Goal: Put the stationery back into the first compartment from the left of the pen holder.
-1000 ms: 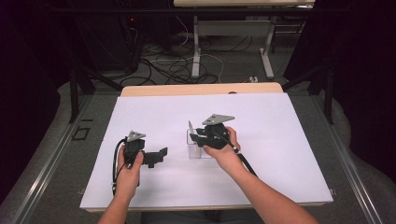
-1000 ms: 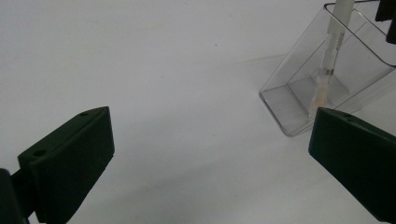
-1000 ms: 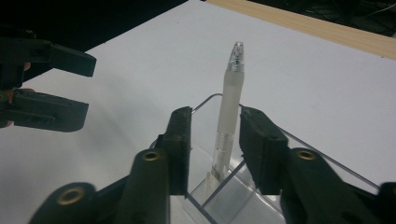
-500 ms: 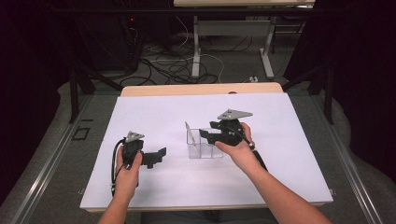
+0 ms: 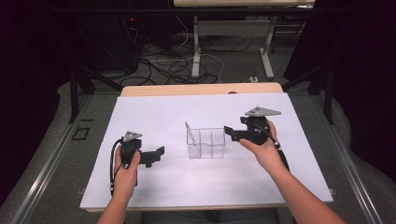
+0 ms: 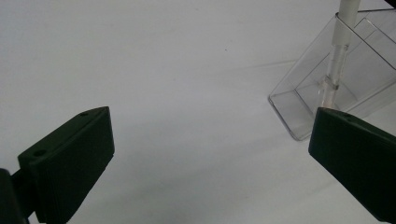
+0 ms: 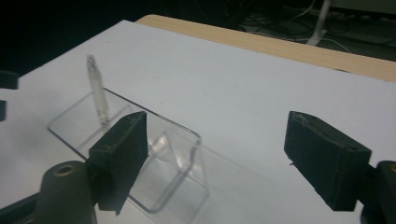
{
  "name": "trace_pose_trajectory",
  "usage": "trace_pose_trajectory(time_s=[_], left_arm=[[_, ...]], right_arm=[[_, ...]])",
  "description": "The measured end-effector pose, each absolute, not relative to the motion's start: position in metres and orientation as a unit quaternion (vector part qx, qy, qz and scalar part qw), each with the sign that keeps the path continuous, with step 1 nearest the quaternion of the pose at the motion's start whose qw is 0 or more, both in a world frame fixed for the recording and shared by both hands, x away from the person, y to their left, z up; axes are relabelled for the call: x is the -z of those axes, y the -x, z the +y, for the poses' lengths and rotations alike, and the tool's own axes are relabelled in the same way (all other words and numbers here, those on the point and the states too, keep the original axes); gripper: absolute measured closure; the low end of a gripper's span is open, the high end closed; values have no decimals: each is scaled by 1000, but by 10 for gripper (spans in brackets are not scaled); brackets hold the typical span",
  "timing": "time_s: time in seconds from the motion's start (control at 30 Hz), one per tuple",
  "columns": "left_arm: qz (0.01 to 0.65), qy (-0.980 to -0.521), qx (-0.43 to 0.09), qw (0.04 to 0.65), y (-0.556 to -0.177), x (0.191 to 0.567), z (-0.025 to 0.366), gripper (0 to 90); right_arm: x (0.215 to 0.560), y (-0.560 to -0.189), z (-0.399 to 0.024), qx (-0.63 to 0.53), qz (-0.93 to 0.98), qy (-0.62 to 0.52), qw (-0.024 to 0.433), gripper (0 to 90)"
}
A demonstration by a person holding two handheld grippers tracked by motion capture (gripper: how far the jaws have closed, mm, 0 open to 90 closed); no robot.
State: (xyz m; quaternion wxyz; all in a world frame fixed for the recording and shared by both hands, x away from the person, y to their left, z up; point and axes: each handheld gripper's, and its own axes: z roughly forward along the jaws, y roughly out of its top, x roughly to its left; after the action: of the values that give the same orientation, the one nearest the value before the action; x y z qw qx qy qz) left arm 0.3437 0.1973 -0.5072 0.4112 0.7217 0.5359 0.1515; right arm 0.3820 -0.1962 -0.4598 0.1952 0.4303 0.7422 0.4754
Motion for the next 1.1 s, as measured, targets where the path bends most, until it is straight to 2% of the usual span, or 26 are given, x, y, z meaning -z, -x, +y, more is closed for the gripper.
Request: trace_pose_trajectory(time_s=[0.33,0.5,0.83,1.1], left_arm=[[541,-717,-154,412,-344,508,201,2],[543,-714,-156,414,-344,508,203,2],[543,-713,-160,414,-344,508,206,2],[542,-715,-162,411,-344,508,208,2]], right_arm=[[472,-372,-249,-438,724,-474,243,141],[485,-368,-272,-416,717,-492,265,79],[507,-361,-307,-405,691,-532,274,0],[519,-359,-324,-401,689,-531,286,0]])
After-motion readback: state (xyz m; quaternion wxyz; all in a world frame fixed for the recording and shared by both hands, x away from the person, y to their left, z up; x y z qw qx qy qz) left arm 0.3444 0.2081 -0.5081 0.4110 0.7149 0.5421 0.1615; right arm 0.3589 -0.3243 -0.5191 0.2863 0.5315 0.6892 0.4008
